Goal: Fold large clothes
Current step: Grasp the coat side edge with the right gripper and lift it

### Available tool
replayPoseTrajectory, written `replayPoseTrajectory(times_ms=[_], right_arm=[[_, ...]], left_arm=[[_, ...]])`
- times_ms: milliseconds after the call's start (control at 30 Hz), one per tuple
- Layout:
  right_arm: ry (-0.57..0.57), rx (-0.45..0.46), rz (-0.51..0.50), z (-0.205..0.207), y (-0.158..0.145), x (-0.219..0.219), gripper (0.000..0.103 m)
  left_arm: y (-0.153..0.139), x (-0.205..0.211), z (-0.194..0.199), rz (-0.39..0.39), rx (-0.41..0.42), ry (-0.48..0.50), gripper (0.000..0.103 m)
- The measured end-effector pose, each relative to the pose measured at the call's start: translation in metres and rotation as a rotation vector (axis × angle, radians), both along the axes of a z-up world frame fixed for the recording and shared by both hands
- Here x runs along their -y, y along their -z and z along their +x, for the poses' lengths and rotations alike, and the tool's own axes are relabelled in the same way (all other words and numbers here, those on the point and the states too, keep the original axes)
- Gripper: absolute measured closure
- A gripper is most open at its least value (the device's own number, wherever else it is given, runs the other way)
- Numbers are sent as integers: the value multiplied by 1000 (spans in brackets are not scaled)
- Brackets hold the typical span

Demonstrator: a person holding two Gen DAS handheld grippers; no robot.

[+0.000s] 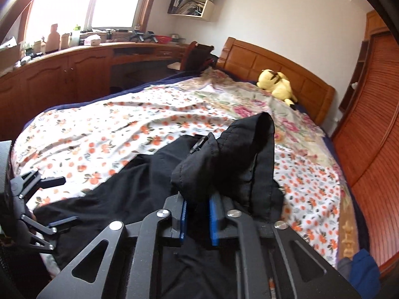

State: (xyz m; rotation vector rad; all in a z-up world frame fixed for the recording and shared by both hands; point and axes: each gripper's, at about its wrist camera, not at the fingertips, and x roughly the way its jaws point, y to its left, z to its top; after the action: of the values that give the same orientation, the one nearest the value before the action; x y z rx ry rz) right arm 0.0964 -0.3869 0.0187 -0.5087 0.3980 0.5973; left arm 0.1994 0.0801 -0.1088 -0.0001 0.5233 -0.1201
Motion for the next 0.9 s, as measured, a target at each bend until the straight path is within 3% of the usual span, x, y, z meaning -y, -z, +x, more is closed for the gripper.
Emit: replayPoseTrajectory(times_ms=[67,167,500,900], right_arm=[[-12,-11,27,-7,-5,5,63],[-37,-15,52,-10,-10,9,56],[-50,-38,57,-3,-2,23,51],[82,-196,71,30,65,71,51]], left_arm=[[0,-6,-4,-7,1,-4,22],[0,-10,-6,-11,3,-10,22],[0,-11,-4,-15,3,-9,22],[2,0,-14,-12,7,7,22]])
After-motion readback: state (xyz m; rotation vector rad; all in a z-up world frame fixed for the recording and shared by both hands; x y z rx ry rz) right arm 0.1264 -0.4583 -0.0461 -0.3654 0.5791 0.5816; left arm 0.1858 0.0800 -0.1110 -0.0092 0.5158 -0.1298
